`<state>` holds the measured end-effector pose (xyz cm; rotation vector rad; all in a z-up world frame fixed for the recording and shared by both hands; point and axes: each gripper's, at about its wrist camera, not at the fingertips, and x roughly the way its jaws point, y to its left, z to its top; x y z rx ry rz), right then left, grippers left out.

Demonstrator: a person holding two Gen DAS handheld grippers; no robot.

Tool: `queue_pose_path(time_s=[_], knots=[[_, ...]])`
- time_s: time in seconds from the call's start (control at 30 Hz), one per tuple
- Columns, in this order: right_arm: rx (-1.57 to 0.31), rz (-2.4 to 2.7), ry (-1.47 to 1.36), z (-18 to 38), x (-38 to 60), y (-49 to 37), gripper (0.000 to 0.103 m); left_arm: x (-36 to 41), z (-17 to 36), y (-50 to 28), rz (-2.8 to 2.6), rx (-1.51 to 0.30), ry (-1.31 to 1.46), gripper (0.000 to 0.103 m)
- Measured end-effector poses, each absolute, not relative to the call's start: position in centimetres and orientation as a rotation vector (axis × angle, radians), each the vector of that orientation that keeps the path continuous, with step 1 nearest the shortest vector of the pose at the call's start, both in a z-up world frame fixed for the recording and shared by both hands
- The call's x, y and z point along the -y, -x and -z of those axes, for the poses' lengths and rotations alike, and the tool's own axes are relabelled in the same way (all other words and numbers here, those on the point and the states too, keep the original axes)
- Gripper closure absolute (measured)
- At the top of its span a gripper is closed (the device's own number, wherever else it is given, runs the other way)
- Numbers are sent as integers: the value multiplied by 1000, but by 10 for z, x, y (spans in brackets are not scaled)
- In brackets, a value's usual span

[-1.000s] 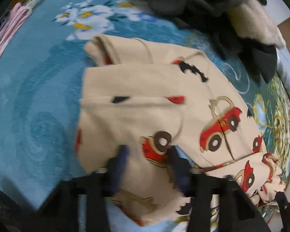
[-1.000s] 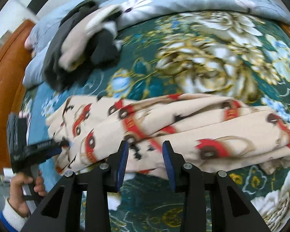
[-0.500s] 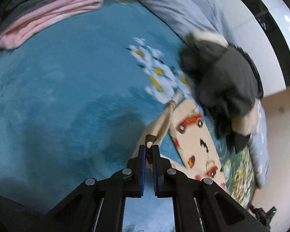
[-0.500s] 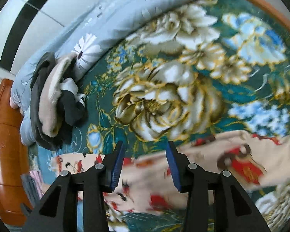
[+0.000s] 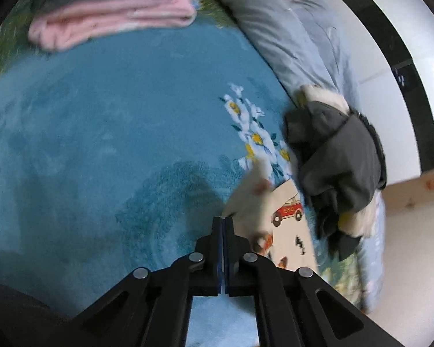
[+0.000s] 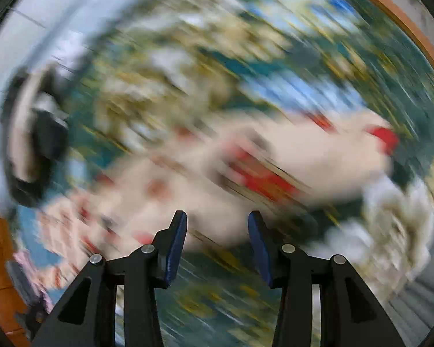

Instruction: Fold clothes

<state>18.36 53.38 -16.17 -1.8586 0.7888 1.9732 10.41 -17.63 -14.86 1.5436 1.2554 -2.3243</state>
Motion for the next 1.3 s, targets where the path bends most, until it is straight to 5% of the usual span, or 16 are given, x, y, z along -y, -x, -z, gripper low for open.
queue_pose_path(time_s=[0.17, 0.4, 0.47, 0.53, 0.67, 0.97, 1.03, 1.1, 1.13, 1.2, 1.27, 1.3], knots=[[-966, -1946, 1733, 158, -558, -225, 58, 155, 149, -95, 2366, -1185, -1664, 103], [-949, -2278, 1620, 109, -522, -148, 53, 146, 143, -95, 2430, -1162, -1687, 96], [-980, -2242, 1681, 126, -514, -116, 52, 149, 144, -97, 2410, -1162, -1685, 58], [-924, -2144, 1738, 145, -512, -99, 52, 150, 141, -98, 2410, -1155, -1662, 37], [-873, -1978, 1745, 175, -517, -80, 52, 141, 135, -88, 2433, -1084, -1668, 31], [-895, -1826, 1736, 196, -524, -74, 53, 106, 143, -37, 2338, -843, -1854, 32], [-873, -1824, 1750, 198, -524, -78, 61, 110, 149, -34, 2313, -819, -1867, 33], [-840, -1804, 1754, 200, -527, -83, 87, 119, 156, -33, 2263, -838, -1889, 33], [-835, -1795, 1753, 200, -530, -86, 89, 124, 159, -33, 2246, -854, -1890, 33], [-888, -1794, 1743, 200, -535, -94, 93, 133, 165, -36, 2225, -881, -1887, 44], [-919, -1803, 1726, 198, -538, -100, 100, 142, 170, -39, 2201, -894, -1895, 83], [-921, -1818, 1721, 195, -538, -104, 100, 145, 172, -43, 2197, -910, -1891, 89]])
